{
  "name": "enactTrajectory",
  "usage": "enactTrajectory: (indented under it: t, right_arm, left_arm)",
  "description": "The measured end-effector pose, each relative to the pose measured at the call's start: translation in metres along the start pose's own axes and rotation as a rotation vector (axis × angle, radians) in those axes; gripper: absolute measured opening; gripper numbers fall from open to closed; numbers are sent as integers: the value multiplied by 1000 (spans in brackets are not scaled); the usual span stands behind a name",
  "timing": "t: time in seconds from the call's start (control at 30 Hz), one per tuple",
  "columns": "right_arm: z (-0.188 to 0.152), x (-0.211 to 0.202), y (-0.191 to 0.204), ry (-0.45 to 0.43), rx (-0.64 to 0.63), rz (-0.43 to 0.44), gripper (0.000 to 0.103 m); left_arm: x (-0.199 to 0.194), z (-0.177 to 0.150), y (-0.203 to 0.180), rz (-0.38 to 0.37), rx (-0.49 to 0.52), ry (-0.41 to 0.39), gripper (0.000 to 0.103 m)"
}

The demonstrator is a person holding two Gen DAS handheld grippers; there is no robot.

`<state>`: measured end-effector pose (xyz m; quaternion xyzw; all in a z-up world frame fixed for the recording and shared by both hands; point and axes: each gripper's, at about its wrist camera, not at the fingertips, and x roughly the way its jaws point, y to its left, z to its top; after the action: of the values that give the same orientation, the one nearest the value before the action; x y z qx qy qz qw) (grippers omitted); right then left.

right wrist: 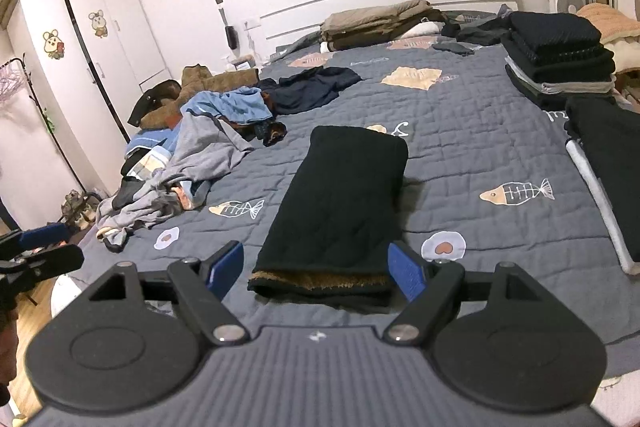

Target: Fold clothes

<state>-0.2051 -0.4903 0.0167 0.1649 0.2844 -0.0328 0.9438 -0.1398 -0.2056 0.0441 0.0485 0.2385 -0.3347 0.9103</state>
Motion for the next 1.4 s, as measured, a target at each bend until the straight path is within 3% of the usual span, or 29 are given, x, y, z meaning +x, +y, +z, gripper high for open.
enactTrajectory:
  t: [0.27,1.03,1.4]
  right_arm:
    - [4,-11,8,6,-8,1,79]
    - [9,-22,22,16,-49,33,79]
    - [12,1,10,52,-56,74,79]
  left_arm:
    - [-4,3,-7,3,39,11,103]
    - [23,11,-8,16,15,30,103]
    - [52,18,-4,25,-1,54,103]
